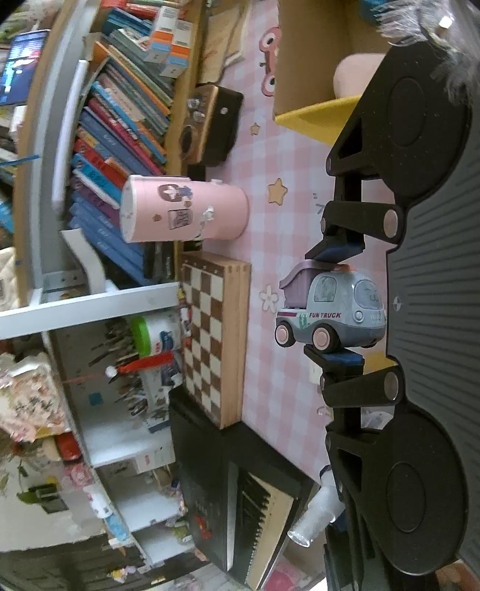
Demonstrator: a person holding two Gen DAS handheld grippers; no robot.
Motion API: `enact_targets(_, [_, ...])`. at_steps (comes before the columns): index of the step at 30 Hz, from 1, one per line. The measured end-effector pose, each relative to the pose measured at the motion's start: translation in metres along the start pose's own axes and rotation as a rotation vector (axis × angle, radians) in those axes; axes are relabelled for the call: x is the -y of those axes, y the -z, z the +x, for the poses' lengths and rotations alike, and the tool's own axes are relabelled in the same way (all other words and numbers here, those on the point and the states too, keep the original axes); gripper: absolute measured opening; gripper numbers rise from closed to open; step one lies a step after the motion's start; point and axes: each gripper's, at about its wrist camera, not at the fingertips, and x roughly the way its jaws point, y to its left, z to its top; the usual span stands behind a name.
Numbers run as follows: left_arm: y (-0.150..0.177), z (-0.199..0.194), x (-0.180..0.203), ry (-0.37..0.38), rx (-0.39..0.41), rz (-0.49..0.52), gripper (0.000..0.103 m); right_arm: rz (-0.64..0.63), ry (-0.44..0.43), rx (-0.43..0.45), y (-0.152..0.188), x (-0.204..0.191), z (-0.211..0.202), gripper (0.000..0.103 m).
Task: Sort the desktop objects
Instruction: 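Carry the glue bottle with the left tool and the truck with the right tool to the yellow box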
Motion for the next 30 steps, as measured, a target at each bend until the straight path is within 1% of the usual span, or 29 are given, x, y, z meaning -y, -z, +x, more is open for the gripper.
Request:
enact_targets(6, [0.005,-0.034,-0.001,0.047,0.044,-0.013,0.031,-0.043,-0.002,0.034,0.006,-0.007,-0.035,0.043])
enact_targets(11, [0.012,-0.060,-0.001,0.079,0.077,0.006,0.031,-0.078,0.004,0.067,0.014,-0.014,-0.066,0.043])
enact_targets(17, [0.027,-0.087,-0.003,0.110,0.100,0.031,0.031,-0.143,0.021,0.079,0.034,-0.028,-0.096,0.043])
enact_targets(20, [0.035,-0.101,-0.005,0.122,0.108,0.039,0.031,-0.162,0.034,0.072,0.047,-0.034,-0.110,0.043])
enact_targets(26, [0.054,-0.129,-0.013,0.140,0.116,0.038,0.031,-0.149,0.055,0.033,0.073,-0.048,-0.132,0.043])
enact_targets(30, [0.067,-0.145,-0.017,0.151,0.106,0.039,0.031,-0.139,0.058,0.013,0.090,-0.060,-0.146,0.043])
